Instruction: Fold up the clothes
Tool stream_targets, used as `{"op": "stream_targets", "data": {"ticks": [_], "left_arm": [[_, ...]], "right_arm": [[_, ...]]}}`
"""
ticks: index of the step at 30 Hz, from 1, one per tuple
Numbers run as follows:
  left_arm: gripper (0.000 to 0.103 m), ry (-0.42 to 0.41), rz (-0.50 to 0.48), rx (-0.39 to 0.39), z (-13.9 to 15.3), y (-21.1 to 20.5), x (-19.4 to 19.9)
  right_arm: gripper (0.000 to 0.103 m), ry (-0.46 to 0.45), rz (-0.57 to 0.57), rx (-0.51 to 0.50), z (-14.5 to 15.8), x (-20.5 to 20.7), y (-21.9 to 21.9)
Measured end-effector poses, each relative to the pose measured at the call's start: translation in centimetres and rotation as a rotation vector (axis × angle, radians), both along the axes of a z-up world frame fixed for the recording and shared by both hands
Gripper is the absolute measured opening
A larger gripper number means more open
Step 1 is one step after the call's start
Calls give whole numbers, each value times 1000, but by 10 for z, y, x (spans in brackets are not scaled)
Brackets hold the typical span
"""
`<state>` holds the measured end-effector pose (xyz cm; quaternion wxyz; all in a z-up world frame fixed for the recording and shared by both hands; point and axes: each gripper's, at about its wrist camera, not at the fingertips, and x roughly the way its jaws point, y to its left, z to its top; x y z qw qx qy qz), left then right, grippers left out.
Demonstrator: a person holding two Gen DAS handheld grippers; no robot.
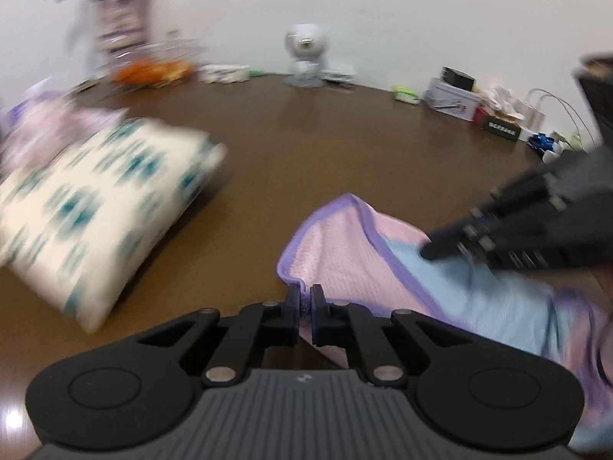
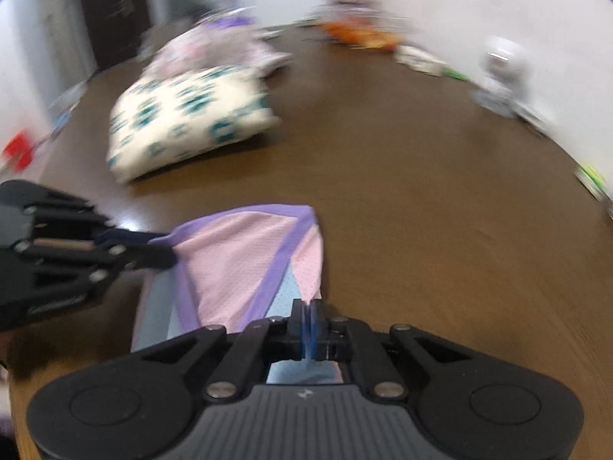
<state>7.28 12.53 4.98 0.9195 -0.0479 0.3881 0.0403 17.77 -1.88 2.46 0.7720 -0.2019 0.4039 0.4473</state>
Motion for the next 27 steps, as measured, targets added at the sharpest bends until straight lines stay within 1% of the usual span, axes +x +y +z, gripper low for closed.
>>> {"op": "stream_targets", "data": {"ticks": [3, 5, 6, 8, 9, 10, 11, 12, 13, 14, 15, 16, 17, 18, 19, 20, 22, 24, 25, 27], "left_arm": [[5, 12, -57, -13, 8, -6, 68], [5, 8, -100, 0, 9, -21, 109], [5, 2, -117, -4, 8, -29, 126], [6, 22, -171, -20, 1, -51, 162], [11, 29, -188, -5, -4, -62, 173], [20, 34, -202, 18, -8, -72, 183], [28, 27, -210, 48, -9, -80, 184], [46, 16, -216, 80, -8, -87, 182], [55, -4, -227, 88, -4, -90, 174], [57, -27, -234, 68, 3, -88, 160], [59, -39, -243, 28, 10, -83, 142], [61, -49, -252, -18, 17, -77, 124], [61, -56, -273, -74, 23, -72, 100], [61, -59, -293, -129, 28, -68, 76], [67, -57, -303, -194, 29, -62, 49], [70, -45, -304, -258, 28, -58, 23], [70, -22, -307, -341, 21, -54, -18], [70, -16, -330, -377, 13, -57, -53], [72, -22, -343, -380, 9, -59, -65], [72, -6, -353, -358, -4, -66, -78]], "right_arm": [[1, 18, -184, 60, 2, 31, -40], [1, 21, -351, 86, 4, 53, -74], [1, 24, -431, 96, 4, 62, -90], [0, 36, -592, 115, 2, 78, -125], [0, 20, -652, 100, 1, 83, -138], [0, -1, -711, 82, -1, 87, -150], [6, -30, -764, 55, -3, 89, -159], [10, -38, -805, 46, -4, 90, -168], [11, -32, -816, 64, -2, 85, -176], [13, -26, -808, 107, 4, 76, -184], [26, -26, -795, 152, 10, 62, -189], [35, -24, -777, 200, 19, 43, -193], [50, -22, -760, 242, 25, 25, -190], [53, -19, -728, 276, 30, 5, -188], [53, -7, -679, 305, 33, -18, -185], [53, 9, -629, 337, 32, -41, -181], [52, 35, -533, 384, 19, -80, -173], [52, 53, -459, 403, 6, -113, -163], [52, 56, -436, 405, -1, -125, -160], [52, 75, -403, 409, -13, -141, -154]]}}
